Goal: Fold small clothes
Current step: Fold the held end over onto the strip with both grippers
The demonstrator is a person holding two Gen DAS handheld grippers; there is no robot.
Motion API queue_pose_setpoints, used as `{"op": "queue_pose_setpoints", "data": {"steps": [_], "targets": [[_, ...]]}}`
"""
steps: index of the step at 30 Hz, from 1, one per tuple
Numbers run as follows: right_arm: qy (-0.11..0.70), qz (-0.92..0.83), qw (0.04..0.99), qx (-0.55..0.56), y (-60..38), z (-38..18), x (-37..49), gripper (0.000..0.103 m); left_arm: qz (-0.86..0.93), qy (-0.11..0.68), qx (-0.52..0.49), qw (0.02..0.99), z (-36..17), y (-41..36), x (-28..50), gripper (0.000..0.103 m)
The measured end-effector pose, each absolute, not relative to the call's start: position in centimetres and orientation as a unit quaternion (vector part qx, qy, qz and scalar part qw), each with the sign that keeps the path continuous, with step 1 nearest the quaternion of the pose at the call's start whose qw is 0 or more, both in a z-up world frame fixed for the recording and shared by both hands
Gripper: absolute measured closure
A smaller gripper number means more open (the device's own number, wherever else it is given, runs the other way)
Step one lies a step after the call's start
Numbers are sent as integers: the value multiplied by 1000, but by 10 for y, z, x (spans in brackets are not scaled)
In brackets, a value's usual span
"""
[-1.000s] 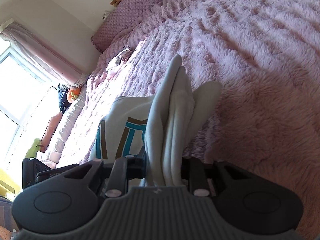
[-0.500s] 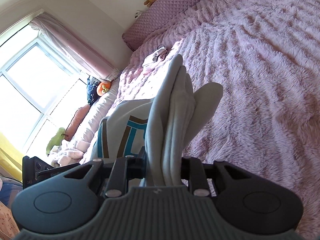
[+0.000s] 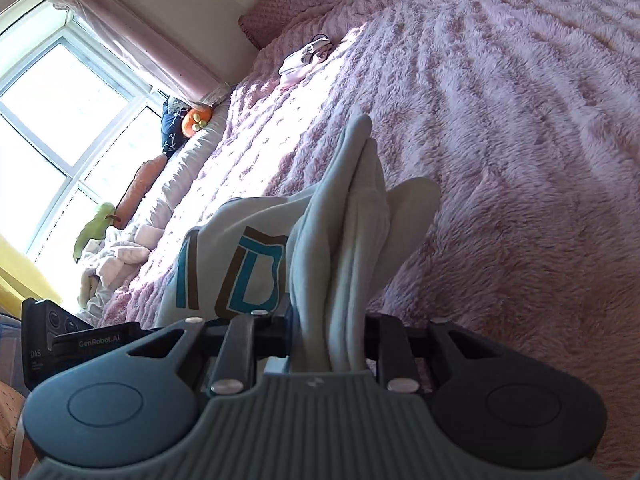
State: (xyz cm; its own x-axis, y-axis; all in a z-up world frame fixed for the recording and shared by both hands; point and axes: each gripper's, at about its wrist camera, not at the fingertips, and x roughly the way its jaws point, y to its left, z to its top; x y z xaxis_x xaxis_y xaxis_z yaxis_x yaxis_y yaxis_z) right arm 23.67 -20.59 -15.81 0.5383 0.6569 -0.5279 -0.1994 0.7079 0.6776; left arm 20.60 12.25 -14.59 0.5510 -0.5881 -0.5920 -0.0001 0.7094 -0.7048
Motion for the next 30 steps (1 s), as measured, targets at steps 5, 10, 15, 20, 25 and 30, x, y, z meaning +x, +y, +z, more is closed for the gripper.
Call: {"op": "queue_pose_setpoints", "data": {"steps": [5, 10, 15, 20, 25, 30], "targets": [[436, 231, 829, 262, -201, -199, 247, 85, -169, 457, -312, 816, -186, 123, 210, 68], [438, 224, 839, 232, -209, -225, 253, 62, -178, 453, -314, 815, -203, 137, 206, 60], [434, 233, 843, 216, -219, -225, 254, 51, -191, 453, -255, 833, -185, 139, 196, 54], [424, 222, 860, 177, -226, -205, 248, 49, -165, 441, -162, 867, -148, 140, 174, 52], [382, 174, 901, 111, -222, -172, 241, 48, -154, 408, -117, 892, -109, 136, 159, 52], [327, 199, 917, 109, -203, -144, 245, 47, -158, 383, -134, 900, -98, 128, 176, 52]]}}
